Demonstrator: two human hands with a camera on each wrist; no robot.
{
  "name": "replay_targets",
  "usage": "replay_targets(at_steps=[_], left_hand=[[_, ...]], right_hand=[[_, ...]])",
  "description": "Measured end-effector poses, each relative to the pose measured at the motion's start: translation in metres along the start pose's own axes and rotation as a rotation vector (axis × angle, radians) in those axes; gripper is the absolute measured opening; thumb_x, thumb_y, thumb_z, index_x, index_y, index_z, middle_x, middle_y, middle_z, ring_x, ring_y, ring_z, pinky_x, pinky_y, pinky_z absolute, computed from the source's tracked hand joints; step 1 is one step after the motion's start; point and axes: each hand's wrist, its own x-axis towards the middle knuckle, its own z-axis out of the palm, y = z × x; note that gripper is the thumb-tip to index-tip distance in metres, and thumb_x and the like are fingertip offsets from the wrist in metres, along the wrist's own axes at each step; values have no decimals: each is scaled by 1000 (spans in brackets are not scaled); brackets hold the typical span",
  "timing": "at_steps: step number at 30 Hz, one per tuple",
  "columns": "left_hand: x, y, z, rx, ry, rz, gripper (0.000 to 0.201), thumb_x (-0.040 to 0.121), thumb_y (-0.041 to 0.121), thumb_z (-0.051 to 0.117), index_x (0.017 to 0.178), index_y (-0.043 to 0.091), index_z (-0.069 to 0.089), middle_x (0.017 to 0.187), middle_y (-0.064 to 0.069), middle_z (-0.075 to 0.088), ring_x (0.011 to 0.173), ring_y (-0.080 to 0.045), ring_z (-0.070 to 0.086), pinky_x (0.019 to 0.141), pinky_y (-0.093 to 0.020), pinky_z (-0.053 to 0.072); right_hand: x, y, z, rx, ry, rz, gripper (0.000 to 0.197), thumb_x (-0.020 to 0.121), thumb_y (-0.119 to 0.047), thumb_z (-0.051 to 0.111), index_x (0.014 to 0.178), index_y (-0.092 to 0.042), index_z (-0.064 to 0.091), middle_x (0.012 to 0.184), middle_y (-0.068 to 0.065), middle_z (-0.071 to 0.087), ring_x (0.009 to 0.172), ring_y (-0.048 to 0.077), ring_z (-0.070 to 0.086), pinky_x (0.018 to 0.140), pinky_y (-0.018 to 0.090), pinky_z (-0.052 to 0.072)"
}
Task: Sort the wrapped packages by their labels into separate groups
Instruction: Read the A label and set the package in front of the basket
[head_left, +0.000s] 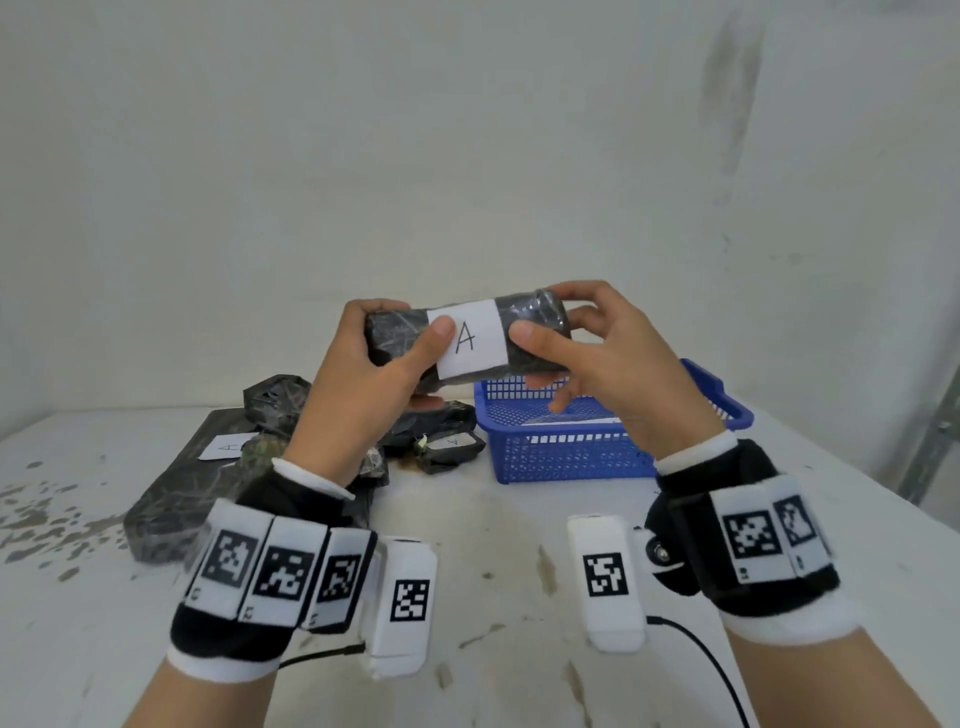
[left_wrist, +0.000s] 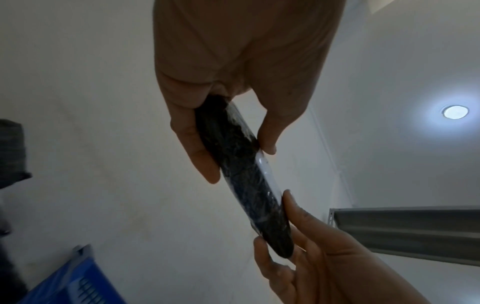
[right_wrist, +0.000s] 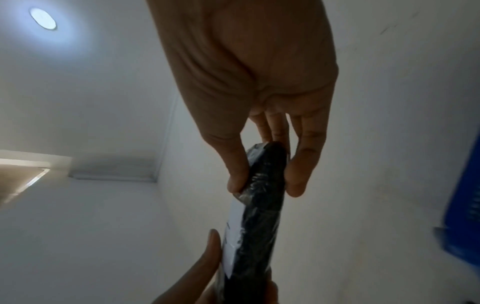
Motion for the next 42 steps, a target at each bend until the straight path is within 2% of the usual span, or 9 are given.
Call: replay_targets(at_steps=[4, 6, 12, 20, 26, 31, 33, 38, 42], left_hand=[[-6, -18, 15, 156, -114, -119, 54, 80, 50, 66, 123, 23, 48, 101, 3, 65, 85, -18, 71, 77, -38, 60], [-12, -28, 26, 208, -181, -168, 46, 88, 48, 59, 123, 22, 46, 93, 4, 66, 80, -11, 68, 70, -28, 59], [-19, -69, 40, 296, -289, -268, 6, 98, 21, 55, 100, 17, 58, 93, -6, 68, 68, -17, 66, 64, -29, 55], [-13, -106, 37, 283, -254, -534, 16, 98, 16, 55, 109, 6, 60, 90, -6, 66, 70, -20, 64, 52, -24, 54], [-4, -120, 28, 222, -187, -653, 17, 98, 15, 55, 111, 4, 59, 93, -8, 65, 75, -22, 63, 63, -31, 51], [13, -123, 24, 151, -34, -663, 16, 97, 6, 54, 112, 2, 59, 89, -10, 58, 72, -22, 57, 65, -32, 50], [23, -125, 24, 193, 33, -620, 20, 95, 4, 55, 115, 2, 59, 101, -15, 57, 80, -24, 56, 67, -33, 52], [46, -135, 31, 509, 84, -421, 35, 88, 3, 62, 122, 9, 57, 121, -11, 59, 103, -29, 58, 94, -37, 48], [66, -142, 41, 733, -57, -469, 55, 84, 10, 70, 135, 13, 50, 141, -14, 48, 124, -32, 51, 106, -38, 41]], right_hand=[[-5, 27, -27, 24, -24, 109, 43, 86, -14, 76, 125, -15, 58, 108, 7, 74, 84, 25, 75, 74, 32, 61], [-14, 44, -47, 17, -8, 160, 38, 87, -10, 74, 122, -13, 59, 108, 11, 74, 86, 20, 74, 70, 27, 58], [-38, 102, -115, -68, 205, 391, 37, 87, -7, 74, 119, 2, 58, 110, 20, 67, 83, 25, 69, 55, 22, 56], [-28, 152, -168, -230, 355, 620, 29, 89, -9, 74, 105, 13, 64, 99, 21, 66, 73, 23, 65, 62, 28, 58], [-10, 168, -168, -294, 359, 702, 24, 91, -12, 72, 97, 10, 63, 99, 19, 65, 74, 29, 65, 94, 48, 56], [-2, 171, -164, -421, 335, 687, 28, 92, -22, 72, 75, -4, 59, 104, 20, 69, 92, 38, 71, 97, 50, 54], [-1, 169, -163, -544, 301, 693, 31, 93, -31, 70, 82, -3, 62, 104, 20, 71, 91, 37, 70, 97, 47, 54], [-1, 164, -163, -664, 270, 709, 46, 93, -37, 69, 111, 5, 67, 96, 17, 64, 62, 24, 49, 74, 37, 45], [-1, 163, -165, -652, 250, 725, 50, 91, -39, 70, 115, 4, 66, 99, 15, 63, 74, 27, 54, 84, 43, 52]])
